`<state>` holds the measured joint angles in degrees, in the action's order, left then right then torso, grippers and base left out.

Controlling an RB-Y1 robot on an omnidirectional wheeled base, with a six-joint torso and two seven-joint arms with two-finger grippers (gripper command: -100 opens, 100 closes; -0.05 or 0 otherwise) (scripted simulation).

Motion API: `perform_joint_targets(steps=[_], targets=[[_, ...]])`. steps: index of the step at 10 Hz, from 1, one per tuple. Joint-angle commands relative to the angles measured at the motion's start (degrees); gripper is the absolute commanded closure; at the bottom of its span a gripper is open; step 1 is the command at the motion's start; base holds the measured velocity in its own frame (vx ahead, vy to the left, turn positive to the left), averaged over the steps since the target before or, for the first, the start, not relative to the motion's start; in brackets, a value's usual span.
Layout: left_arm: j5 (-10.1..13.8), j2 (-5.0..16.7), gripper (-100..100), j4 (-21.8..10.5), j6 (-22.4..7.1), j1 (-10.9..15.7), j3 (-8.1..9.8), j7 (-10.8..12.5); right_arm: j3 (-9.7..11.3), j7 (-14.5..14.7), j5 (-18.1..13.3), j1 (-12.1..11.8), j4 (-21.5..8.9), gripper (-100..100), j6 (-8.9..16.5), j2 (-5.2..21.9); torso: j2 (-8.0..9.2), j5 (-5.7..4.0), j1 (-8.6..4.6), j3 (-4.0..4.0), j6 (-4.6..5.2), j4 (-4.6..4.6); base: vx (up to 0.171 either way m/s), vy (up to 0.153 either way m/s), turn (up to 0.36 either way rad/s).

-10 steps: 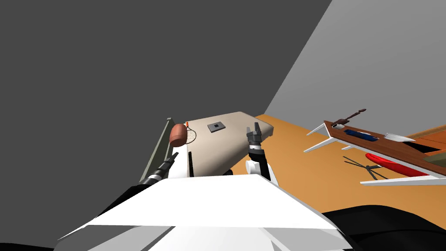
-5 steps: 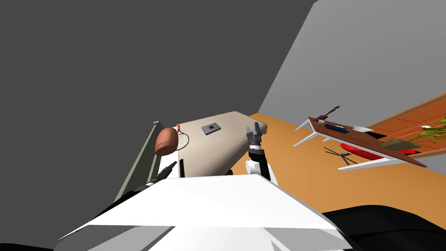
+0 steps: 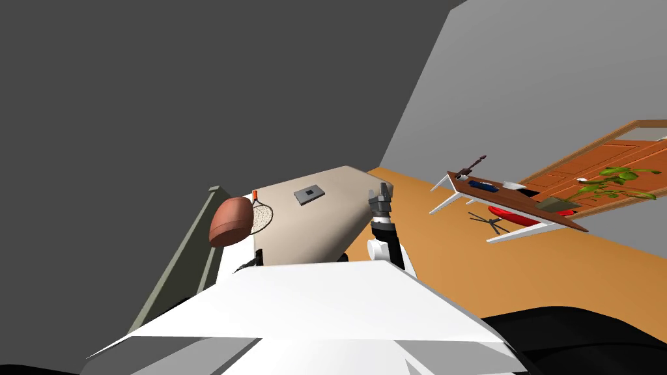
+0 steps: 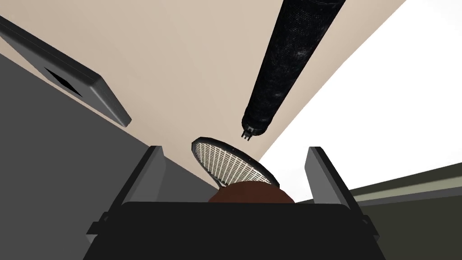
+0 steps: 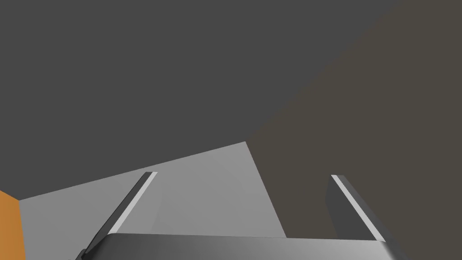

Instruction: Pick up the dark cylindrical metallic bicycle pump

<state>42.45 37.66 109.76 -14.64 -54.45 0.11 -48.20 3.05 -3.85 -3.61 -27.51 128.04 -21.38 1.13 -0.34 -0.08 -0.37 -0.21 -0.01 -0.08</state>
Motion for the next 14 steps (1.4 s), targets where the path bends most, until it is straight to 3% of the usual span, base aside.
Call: perform_joint_targets(steps=[1, 3, 4, 7, 8, 12, 14], targets=[[1.61, 0.79, -100, -1.40, -1.76, -0.13, -0.21, -1.51, 0.00, 0.00, 0.00, 0.00, 0.00, 0, 0.00, 0.00, 0.00, 0.00, 0.00, 0.00, 0.00, 0.00, 0.081, -0.035, -0.106], [5.01, 2.92, -100, -4.66, -5.48, -1.01, -0.66, -5.18, 0.00, 0.00, 0.00, 0.00, 0.00, 0, 0.00, 0.00, 0.13, 0.00, 0.03, 0.07, -0.02, 0.02, 0.079, -0.047, -0.180], [5.64, 2.92, -100, -4.66, -6.06, -1.01, -0.66, -5.18, 0.00, 0.00, 0.00, 0.00, 0.00, 0, 0.00, 0.00, 0.09, -0.01, -0.02, 0.04, -0.02, 0.01, 0.067, -0.043, -0.069], [10.91, 5.70, -100, -9.29, -11.55, -2.13, -1.35, -10.13, 0.00, 0.00, 0.00, 0.00, 0.00, 0, 0.00, 0.00, 0.10, -0.02, -0.01, 0.05, -0.02, 0.02, 0.089, -0.046, -0.190], [11.20, 5.70, -100, -9.29, -11.97, -2.13, -1.35, -10.13, 0.00, 0.00, 0.00, 0.00, 0.00, 0, 0.00, 0.00, 0.06, -0.03, -0.04, 0.03, -0.03, 0.01, 0.031, -0.029, -0.038], [17.15, 8.58, -100, -14.16, -18.22, -3.37, -1.92, -15.37, -0.01, 0.00, 0.00, 0.00, 0.00, 0, 0.00, 0.00, -0.99, -0.01, -0.02, 0.25, -0.05, 0.10, 0.052, -0.038, -0.156], [18.26, 9.16, -100, -15.02, -19.37, -3.63, -2.00, -16.35, -0.01, 0.00, 0.00, 0.00, 0.00, 0, 0.00, 0.00, -1.72, 0.00, 0.02, 0.24, -0.07, 0.10, 0.035, -0.014, -0.049]])
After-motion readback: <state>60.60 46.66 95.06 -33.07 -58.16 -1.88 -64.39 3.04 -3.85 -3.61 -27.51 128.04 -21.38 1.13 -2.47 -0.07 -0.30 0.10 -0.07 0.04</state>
